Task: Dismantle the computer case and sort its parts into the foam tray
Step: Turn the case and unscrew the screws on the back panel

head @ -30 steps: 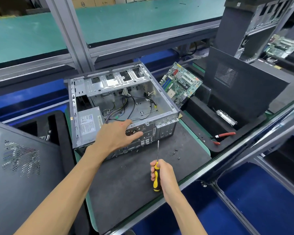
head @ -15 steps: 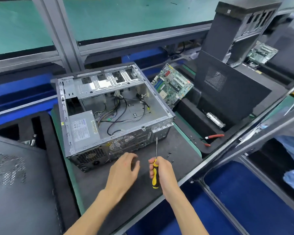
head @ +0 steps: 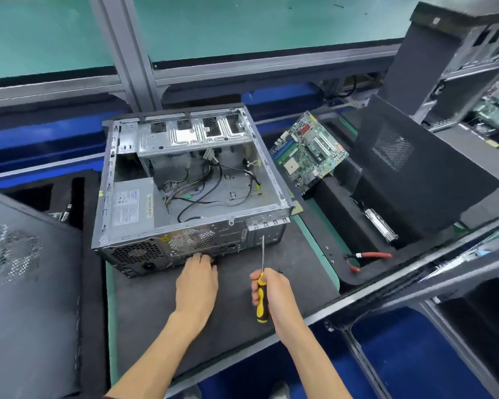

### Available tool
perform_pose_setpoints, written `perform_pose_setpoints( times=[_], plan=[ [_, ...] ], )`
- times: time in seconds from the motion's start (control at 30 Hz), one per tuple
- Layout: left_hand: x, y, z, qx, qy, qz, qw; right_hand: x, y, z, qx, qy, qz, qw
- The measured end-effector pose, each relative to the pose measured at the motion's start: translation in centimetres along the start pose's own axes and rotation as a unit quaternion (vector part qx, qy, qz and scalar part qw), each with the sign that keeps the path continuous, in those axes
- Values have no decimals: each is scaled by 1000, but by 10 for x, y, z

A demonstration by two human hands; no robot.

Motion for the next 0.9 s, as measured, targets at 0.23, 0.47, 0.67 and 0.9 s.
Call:
perform_pose_setpoints(
  times=[0.23,0.47,0.67,0.9],
  plan=[
    [-3,0,6,99,9,75,992,43,-14,29,17,-37,-21,999],
    [-17,34,-12,72,-39,-57,995,67,-25,50,11,-42,7,999],
    [-49,91,-27,4,-94,-151,984,71,-33,61,8,-42,6,999],
    [-53,98,-23,-62,-101,-109,987,73,-36,68,6,-46,-5,999]
  ],
)
Point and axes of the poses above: each hand's wrist, its own z-axis towards the middle knuckle, its own x-axis out of the back of the hand, y = z × x, the point moved 4 cm from there along z, towards the middle knuckle, and after that the axes turned 14 degrees about y, right-handed, at the moved point
